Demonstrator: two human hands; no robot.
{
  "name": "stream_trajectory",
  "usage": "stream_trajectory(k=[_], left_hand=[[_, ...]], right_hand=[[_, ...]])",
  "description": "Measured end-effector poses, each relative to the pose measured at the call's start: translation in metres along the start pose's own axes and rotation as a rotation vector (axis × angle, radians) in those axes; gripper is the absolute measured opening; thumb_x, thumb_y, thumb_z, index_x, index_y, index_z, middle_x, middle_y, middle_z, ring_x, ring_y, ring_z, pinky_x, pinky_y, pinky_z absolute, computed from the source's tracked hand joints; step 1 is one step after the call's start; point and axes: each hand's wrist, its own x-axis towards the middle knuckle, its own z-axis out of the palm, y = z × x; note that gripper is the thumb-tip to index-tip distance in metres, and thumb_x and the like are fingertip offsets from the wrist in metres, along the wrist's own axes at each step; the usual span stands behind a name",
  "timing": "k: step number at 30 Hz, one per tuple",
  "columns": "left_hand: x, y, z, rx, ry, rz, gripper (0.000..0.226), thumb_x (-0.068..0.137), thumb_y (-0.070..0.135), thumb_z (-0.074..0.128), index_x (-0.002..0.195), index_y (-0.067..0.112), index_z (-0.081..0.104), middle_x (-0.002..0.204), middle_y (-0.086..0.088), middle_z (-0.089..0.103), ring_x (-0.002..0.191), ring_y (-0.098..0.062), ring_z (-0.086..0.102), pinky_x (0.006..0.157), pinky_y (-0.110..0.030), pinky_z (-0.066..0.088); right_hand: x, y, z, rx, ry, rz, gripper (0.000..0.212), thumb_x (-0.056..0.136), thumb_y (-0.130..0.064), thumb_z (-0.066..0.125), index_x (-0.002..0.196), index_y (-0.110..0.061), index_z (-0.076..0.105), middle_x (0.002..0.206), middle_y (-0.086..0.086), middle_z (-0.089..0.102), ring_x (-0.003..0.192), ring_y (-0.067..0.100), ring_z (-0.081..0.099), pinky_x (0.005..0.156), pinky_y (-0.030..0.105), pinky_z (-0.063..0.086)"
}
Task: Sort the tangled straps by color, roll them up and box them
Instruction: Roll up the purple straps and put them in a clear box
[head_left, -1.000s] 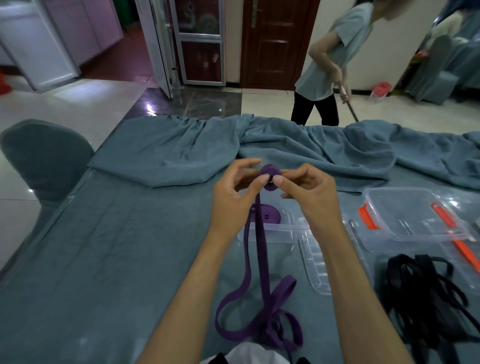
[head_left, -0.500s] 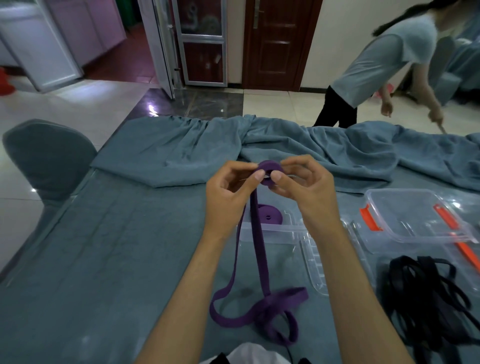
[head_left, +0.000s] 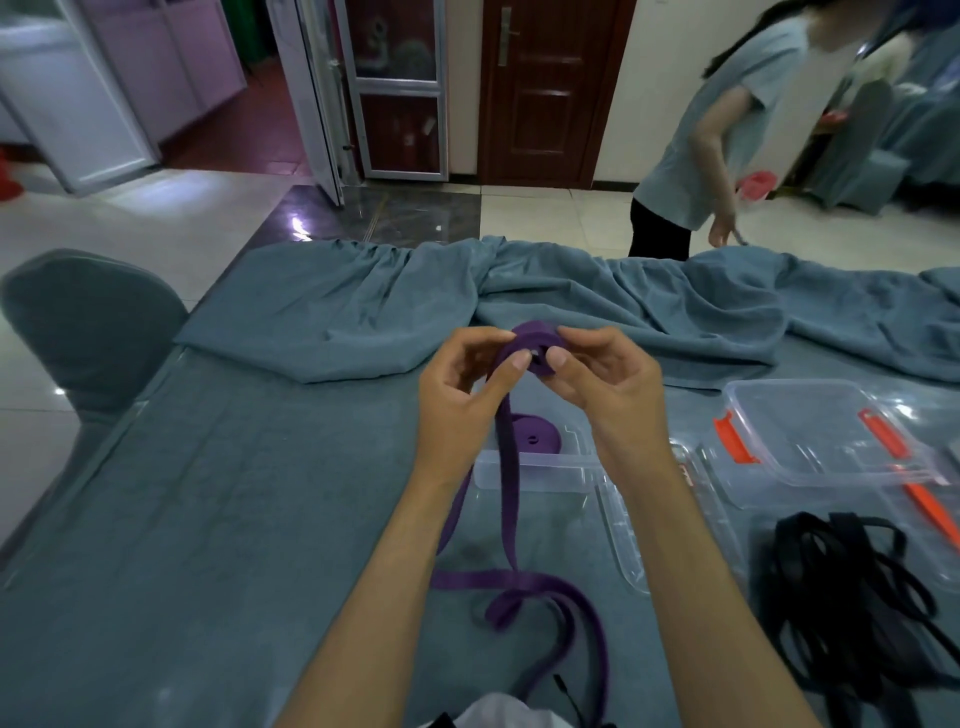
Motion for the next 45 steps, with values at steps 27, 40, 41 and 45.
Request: stream_trajectory(k=[27, 40, 41, 45], left_hand=[[0.002, -0.001, 0.001, -0.021, -0.038, -0.036, 0.021, 0.091, 0.009, 0.082, 0.111, 0.012, 0.077, 0.111, -0.009, 0.079, 0.107, -0.025, 0.076, 0.092, -0.03, 0.06], [0.006, 0.004, -0.007, -0.053, -0.13, -0.084, 0.027, 0.09, 0.009, 0.082, 0.113, 0.021, 0.079, 0.116, -0.004, 0.079, 0.113, -0.019, 0.074, 0.094, -0.023, 0.057], [0.008, 0.005, -0.009, -0.049, -0.149, -0.08, 0.027, 0.09, 0.011, 0.082, 0.115, 0.022, 0.079, 0.117, -0.003, 0.079, 0.113, -0.02, 0.074, 0.094, -0.024, 0.057], [0.008, 0.005, -0.008, -0.021, -0.059, -0.059, 0.024, 0.089, 0.015, 0.084, 0.109, 0.027, 0.079, 0.109, -0.001, 0.08, 0.103, -0.019, 0.077, 0.088, -0.022, 0.058]], right_hand=[[-0.006, -0.01, -0.001, -0.14, 0.066, -0.033, 0.017, 0.088, -0.009, 0.083, 0.098, -0.014, 0.07, 0.099, 0.005, 0.08, 0.094, 0.023, 0.079, 0.076, 0.031, 0.064], [-0.007, -0.007, 0.004, -0.024, 0.09, -0.065, 0.019, 0.088, -0.016, 0.083, 0.102, -0.023, 0.072, 0.105, 0.007, 0.077, 0.105, 0.027, 0.076, 0.081, 0.039, 0.065], [-0.008, -0.006, 0.005, -0.012, 0.083, -0.05, 0.016, 0.088, -0.016, 0.082, 0.099, -0.02, 0.071, 0.105, 0.007, 0.078, 0.105, 0.027, 0.076, 0.083, 0.039, 0.065], [-0.004, -0.008, -0.001, -0.195, 0.057, -0.007, 0.023, 0.087, -0.013, 0.085, 0.093, -0.009, 0.064, 0.096, 0.02, 0.075, 0.092, 0.026, 0.078, 0.079, 0.034, 0.063]])
